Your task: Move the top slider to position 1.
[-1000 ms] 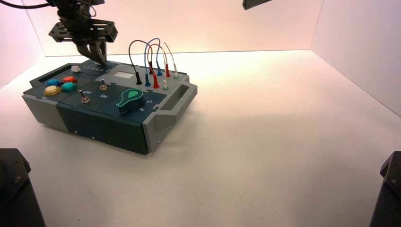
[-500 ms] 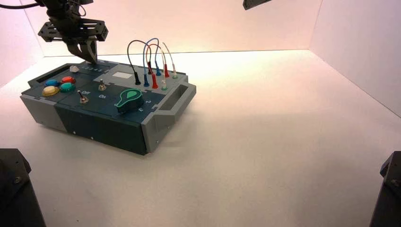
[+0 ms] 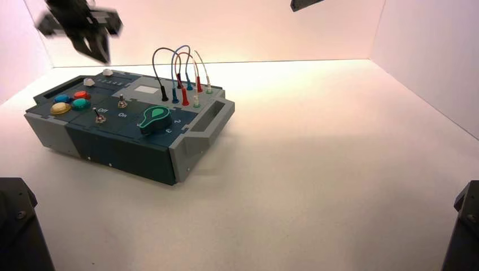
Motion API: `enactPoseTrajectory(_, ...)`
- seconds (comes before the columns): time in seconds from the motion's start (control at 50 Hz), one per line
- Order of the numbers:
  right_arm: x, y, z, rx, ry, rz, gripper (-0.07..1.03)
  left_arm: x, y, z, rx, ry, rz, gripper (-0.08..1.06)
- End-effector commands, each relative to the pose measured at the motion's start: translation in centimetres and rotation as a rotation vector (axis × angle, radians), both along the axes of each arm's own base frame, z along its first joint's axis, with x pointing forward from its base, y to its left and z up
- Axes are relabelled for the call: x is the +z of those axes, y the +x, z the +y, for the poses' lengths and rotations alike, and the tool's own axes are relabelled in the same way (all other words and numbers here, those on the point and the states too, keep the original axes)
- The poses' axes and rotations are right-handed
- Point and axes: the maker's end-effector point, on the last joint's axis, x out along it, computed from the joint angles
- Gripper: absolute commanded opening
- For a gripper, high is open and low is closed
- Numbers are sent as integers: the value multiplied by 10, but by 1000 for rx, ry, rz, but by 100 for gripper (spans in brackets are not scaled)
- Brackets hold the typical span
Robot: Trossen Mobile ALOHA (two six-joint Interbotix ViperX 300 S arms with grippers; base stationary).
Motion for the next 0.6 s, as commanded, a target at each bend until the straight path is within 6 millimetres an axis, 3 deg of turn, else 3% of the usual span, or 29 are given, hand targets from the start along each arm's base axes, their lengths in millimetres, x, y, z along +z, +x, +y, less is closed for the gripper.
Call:
enactPoseTrajectory(0.02, 11, 4, 1, -2, 19, -28, 22, 41, 8, 1, 4, 8, -102, -3)
enactPoseTrajectory(0.2, 10, 3, 1, -3, 19, -24, 22, 53, 3, -1, 12, -10, -107, -3)
enactPoseTrajectory(0.34, 10, 3, 1, -3, 19, -24, 29, 67, -2, -8, 12, -25, -116, -3)
enactPoseTrajectory(0.6, 10, 3, 1, -5, 18, -24, 31, 105, -23, -37, -72, -34, -135, -3)
